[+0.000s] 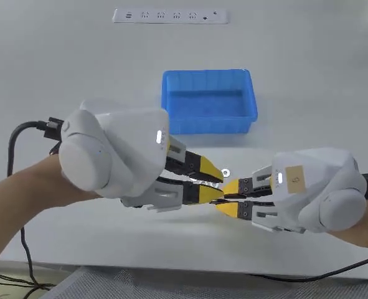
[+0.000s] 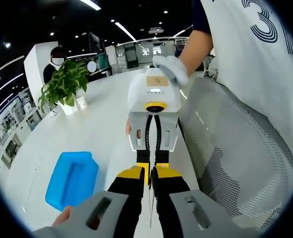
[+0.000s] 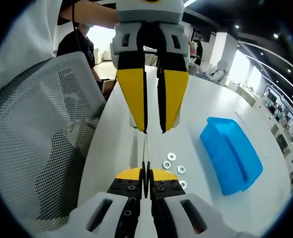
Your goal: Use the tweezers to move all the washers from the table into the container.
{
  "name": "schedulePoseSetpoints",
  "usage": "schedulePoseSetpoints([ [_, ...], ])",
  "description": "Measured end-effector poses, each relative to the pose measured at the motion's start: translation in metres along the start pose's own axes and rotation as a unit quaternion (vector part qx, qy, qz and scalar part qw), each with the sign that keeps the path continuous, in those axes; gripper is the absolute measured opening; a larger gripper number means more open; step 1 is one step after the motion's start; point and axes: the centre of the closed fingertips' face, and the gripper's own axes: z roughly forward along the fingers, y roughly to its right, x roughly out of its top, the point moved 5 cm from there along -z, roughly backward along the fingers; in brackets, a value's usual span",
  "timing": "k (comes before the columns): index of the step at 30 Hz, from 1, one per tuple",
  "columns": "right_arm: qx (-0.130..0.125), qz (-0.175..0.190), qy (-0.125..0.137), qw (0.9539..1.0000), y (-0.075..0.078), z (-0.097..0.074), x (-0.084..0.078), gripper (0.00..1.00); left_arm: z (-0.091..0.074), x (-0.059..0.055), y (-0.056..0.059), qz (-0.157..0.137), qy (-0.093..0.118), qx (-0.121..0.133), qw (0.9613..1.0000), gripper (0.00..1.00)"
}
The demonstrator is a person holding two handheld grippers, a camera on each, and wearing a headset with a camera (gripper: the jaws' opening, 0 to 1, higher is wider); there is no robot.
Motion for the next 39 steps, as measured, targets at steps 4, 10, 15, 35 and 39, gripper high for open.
schedulePoseSetpoints([
  [4,0.003,0.0,0.001,1.0,-0.001,0.0,0.001,0.05,-0.003,-0.014,-0.004,-0.005,-0.02,0.006,0.9998,0.11],
  [10,0.004,0.002,0.0,1.0,-0.001,0.0,0.002,0.05,0.004,-0.063,-0.002,-0.028,-0.097,-0.004,0.9948,0.12],
  [15,0.006,0.003,-0.003,1.0,0.001,0.001,0.002,0.05,0.01,-0.083,-0.002,-0.038,-0.122,-0.002,0.9918,0.13],
  [35,0.009,0.01,-0.008,0.9999,0.004,0.003,-0.003,0.05,0.011,-0.102,0.001,-0.042,-0.171,-0.014,0.9843,0.05],
  [39,0.015,0.004,-0.015,0.9998,0.0,0.002,-0.006,0.05,0.005,-0.097,0.004,-0.058,-0.161,-0.024,0.9849,0.05],
])
